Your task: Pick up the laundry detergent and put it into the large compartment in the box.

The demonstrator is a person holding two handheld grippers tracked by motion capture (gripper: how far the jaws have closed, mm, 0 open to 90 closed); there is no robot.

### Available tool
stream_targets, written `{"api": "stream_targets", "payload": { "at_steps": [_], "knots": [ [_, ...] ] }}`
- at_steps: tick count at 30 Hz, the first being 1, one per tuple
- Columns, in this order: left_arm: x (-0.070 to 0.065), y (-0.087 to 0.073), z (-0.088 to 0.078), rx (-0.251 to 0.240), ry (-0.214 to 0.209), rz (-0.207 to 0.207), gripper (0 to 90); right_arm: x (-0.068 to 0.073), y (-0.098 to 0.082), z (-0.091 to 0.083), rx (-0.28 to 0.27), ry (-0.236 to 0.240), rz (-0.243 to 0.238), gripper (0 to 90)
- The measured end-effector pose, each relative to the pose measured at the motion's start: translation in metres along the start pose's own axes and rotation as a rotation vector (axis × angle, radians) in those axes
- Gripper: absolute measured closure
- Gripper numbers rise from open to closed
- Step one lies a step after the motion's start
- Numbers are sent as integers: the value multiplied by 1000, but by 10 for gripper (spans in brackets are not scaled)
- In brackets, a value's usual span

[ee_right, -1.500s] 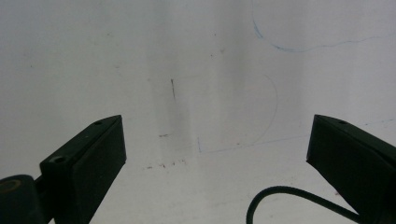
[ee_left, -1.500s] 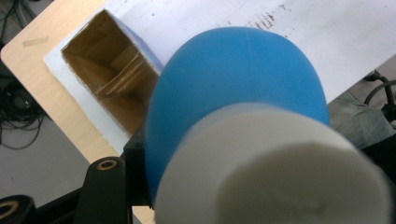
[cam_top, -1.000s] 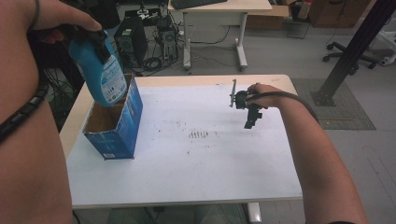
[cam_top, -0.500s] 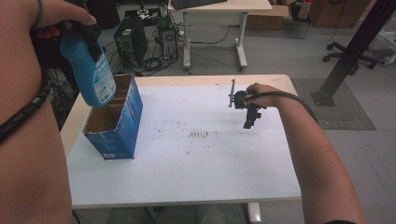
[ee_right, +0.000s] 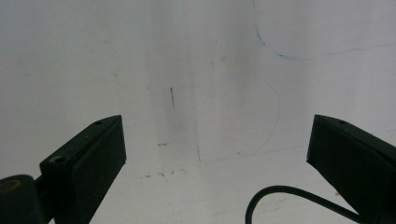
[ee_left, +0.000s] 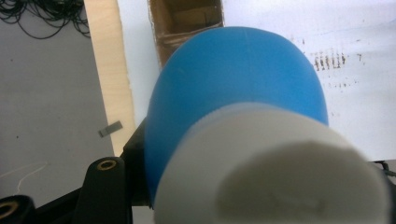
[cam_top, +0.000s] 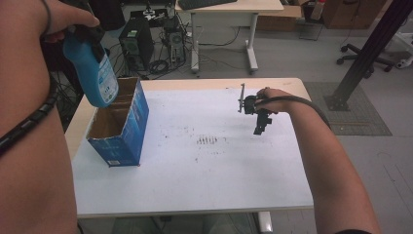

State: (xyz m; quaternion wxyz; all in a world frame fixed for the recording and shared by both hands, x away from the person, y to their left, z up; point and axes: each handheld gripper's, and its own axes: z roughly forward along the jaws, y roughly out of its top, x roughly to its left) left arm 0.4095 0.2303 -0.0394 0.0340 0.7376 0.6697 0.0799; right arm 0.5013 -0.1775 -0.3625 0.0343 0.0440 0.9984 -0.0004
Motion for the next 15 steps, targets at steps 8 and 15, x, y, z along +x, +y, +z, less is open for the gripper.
{"api": "stream_targets", "payload": {
  "at_steps": [8,15],
  "knots": [
    [6,1,10,0,2,-10,392,-1,1,1,2,1,3,44],
    [8,2,22,5,0,-4,392,0,2,2,2,2,3,44]
  ]
}}
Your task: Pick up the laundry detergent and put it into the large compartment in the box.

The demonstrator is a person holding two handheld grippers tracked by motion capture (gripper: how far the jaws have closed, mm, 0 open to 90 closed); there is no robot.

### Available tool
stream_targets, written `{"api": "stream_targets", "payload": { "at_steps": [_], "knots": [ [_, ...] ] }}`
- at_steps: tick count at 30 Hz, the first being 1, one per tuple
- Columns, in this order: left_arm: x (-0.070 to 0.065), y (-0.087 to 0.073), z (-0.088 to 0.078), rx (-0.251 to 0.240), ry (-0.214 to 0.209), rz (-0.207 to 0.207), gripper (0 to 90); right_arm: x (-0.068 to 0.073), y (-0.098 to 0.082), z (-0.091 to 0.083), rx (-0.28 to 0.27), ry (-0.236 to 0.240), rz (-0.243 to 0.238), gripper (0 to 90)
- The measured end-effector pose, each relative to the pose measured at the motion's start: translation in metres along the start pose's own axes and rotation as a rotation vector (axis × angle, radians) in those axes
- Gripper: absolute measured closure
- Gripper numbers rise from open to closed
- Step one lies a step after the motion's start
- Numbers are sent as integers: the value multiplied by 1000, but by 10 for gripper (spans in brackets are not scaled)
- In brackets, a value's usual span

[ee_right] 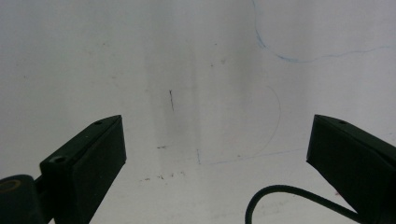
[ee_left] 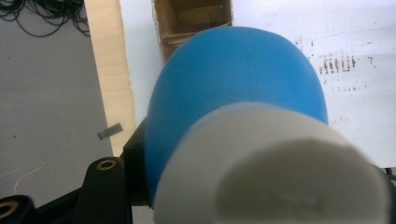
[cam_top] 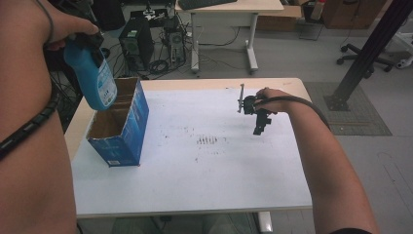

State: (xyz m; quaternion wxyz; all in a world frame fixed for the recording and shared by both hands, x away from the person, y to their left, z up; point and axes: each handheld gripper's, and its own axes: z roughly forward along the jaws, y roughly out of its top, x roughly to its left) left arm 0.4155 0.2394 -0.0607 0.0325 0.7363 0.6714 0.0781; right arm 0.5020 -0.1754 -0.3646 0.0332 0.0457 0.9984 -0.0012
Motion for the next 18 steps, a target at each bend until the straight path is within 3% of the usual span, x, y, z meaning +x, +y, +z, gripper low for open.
{"api": "stream_targets", "payload": {
  "at_steps": [18],
  "knots": [
    [10,1,40,11,-14,-7,392,0,2,6,6,8,0,44]
  ]
}}
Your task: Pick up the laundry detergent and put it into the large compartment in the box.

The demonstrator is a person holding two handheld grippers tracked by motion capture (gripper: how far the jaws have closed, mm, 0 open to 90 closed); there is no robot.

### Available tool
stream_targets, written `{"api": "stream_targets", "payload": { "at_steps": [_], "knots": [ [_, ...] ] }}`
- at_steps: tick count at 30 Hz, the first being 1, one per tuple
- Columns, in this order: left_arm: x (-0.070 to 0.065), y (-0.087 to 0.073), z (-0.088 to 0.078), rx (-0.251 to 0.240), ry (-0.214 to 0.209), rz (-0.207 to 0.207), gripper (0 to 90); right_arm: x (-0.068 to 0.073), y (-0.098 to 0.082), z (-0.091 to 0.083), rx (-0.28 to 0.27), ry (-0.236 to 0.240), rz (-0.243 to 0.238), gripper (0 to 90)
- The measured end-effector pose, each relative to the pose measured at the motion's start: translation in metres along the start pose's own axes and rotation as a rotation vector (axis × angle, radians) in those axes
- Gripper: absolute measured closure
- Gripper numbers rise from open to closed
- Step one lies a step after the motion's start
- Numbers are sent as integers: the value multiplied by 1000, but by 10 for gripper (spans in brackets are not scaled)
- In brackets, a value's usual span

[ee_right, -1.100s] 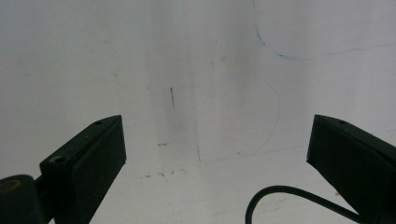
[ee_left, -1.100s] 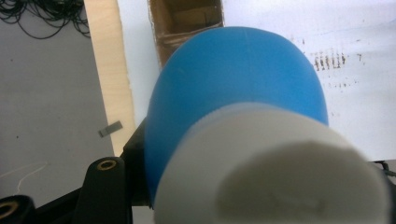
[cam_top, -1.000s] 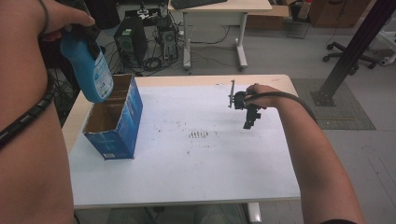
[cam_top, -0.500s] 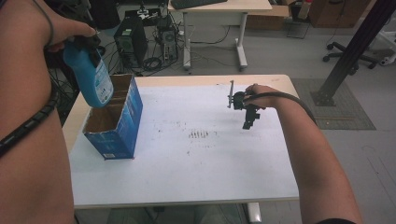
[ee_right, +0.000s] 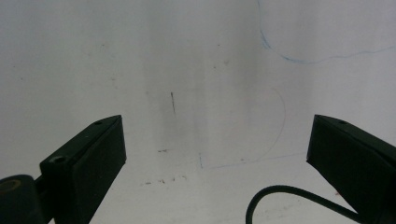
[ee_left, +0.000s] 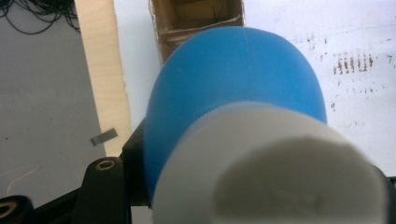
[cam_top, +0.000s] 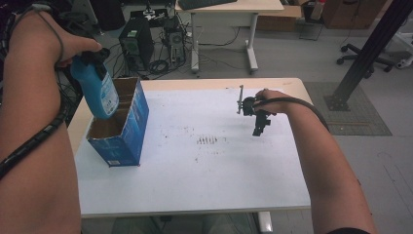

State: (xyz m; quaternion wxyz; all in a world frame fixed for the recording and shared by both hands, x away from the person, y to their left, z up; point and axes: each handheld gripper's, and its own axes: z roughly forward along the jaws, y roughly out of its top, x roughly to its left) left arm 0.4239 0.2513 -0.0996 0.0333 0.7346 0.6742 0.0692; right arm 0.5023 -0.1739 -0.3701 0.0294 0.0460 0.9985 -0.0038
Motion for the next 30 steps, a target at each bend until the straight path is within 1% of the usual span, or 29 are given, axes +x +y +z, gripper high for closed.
{"api": "stream_targets", "payload": {
  "at_steps": [2,3,4,6,12,13,14,16,17,19,20,22,23,24,25,28,30],
  "knots": [
    [2,0,8,-3,-5,-1,392,0,0,1,2,1,1,44],
    [2,0,8,-3,-5,-1,392,0,0,1,2,1,1,44],
    [3,0,13,-2,-3,0,392,0,1,1,3,2,1,45],
    [3,0,15,-3,-3,-2,392,0,1,2,1,3,-1,44],
    [5,1,29,1,-16,-5,392,0,2,2,2,5,0,44],
    [5,1,34,2,-21,-5,392,0,2,3,3,6,-2,44],
    [5,1,34,2,-21,-5,392,0,2,3,3,6,-2,44],
    [6,0,41,9,-27,-2,392,0,2,3,2,6,-2,44],
    [6,0,41,9,-27,-2,392,0,2,3,2,6,-2,44],
    [5,0,49,15,-26,-5,392,0,2,2,2,6,3,44],
    [5,0,49,15,-26,-5,392,0,2,2,2,6,3,44],
    [5,0,54,14,-29,-4,392,0,2,2,3,5,2,44],
    [5,0,57,14,-32,3,392,-1,1,3,3,6,0,45],
    [5,-1,62,14,-52,-5,392,-1,1,3,3,5,1,43],
    [5,-1,64,13,-57,-2,392,-1,1,3,3,6,0,45],
    [4,-1,69,16,-52,1,392,0,1,3,3,5,1,44],
    [3,-1,74,27,-47,2,393,0,1,3,4,6,3,44]
  ]
}}
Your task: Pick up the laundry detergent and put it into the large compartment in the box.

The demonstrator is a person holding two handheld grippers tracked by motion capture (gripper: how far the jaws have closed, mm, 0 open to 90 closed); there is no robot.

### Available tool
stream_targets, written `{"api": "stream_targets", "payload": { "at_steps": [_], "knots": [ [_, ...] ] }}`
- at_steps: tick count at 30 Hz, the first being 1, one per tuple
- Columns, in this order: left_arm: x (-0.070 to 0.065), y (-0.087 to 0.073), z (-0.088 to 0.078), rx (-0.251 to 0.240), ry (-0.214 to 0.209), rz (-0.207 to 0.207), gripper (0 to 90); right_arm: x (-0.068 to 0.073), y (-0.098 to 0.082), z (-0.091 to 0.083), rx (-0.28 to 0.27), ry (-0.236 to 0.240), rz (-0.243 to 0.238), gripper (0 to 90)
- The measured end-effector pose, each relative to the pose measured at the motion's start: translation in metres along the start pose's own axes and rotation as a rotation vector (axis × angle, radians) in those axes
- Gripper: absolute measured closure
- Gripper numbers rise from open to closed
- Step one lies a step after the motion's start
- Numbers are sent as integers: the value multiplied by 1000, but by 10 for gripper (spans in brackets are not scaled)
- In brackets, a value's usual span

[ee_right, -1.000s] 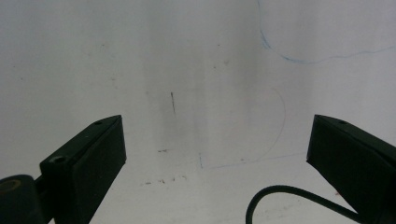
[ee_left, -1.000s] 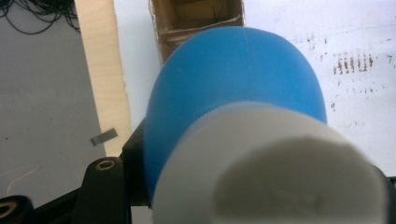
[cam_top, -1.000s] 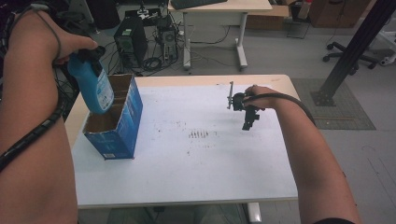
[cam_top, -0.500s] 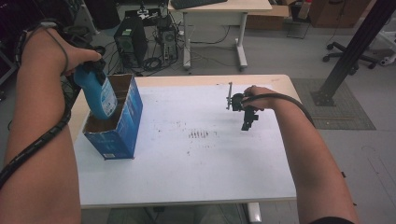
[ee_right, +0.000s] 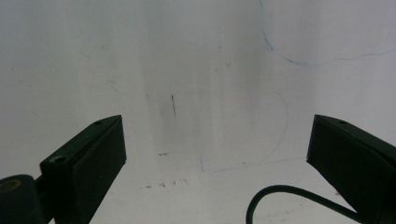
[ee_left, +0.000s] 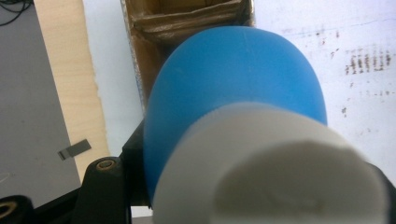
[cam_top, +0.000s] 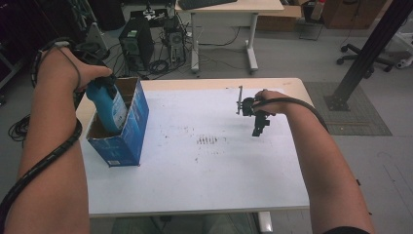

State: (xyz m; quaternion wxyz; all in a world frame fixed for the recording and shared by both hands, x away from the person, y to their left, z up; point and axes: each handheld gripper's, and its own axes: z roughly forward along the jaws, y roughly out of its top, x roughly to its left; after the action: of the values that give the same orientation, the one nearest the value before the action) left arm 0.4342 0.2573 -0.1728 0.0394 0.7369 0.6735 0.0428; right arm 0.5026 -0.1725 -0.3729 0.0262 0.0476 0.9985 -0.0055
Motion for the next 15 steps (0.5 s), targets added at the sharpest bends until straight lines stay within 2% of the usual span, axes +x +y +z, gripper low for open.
{"api": "stream_targets", "payload": {
  "at_steps": [4,10,15],
  "knots": [
    [1,0,9,5,-12,-5,392,0,0,2,-1,4,-1,45],
    [5,-2,24,16,4,-13,392,0,-2,4,-1,4,2,44],
    [8,-3,37,27,-4,-19,392,0,-3,5,-1,7,4,45]
  ]
}}
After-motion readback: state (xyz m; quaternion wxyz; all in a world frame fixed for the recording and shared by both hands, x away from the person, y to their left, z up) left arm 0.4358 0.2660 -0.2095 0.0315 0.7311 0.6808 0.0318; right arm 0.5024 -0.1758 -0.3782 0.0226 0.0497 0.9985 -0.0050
